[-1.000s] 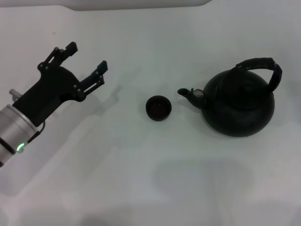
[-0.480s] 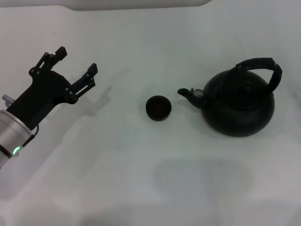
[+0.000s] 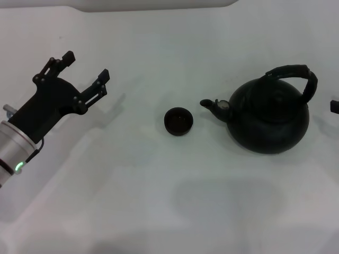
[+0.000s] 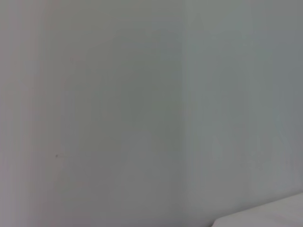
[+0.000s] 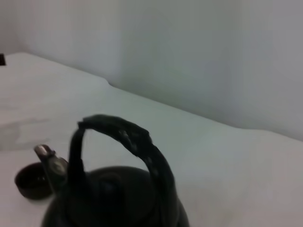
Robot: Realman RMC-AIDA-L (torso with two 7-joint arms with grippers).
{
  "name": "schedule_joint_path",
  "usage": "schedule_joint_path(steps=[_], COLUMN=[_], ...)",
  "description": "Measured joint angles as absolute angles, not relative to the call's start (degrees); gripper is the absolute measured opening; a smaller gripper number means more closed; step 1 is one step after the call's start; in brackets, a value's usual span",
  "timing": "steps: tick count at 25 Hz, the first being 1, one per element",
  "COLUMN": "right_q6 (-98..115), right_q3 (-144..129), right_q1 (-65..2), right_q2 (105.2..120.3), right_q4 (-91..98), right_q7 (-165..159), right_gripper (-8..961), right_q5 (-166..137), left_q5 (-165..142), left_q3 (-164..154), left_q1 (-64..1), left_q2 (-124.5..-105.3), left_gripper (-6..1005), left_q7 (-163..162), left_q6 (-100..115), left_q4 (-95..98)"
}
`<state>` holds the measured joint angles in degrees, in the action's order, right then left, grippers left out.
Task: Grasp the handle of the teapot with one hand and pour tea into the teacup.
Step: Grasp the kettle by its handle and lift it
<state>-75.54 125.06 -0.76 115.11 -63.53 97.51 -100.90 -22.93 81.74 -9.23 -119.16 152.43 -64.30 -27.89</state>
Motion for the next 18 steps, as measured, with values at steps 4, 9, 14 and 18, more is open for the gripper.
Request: schedule_joint_path(steps=[4,9,14,18], right_q6=[-78.0,-79.3,-78.5,-78.4], right_q3=[125.1,124.3,121.4,119.9], right_q1=[-0.8,-0.6,-0.4,-0.8], right_q2=[115.19,115.73,115.80,115.79], right_q4=[-65.2,-67.7,-67.9,-67.6], right_q7=[96.1,94.1,94.1,94.3], right_gripper=[785,786,786,785], right_q5=[-100.2,-99.6,-96.8,-96.6], left_q5=[-22.9,-22.6,-22.3,-22.3], left_q3=[81.7,81.7,81.7,81.7], left_q1=[-9.4,-9.2,-9.3,-9.3], left_q2=[-119.18,-119.28,-119.27,-119.27], left_gripper=[877,877,877,877], left_q7=[152.5,152.5,152.5,152.5], left_q6=[-64.3,-64.3,-64.3,-64.3], left_q4=[-27.9,-27.9,-27.9,-27.9])
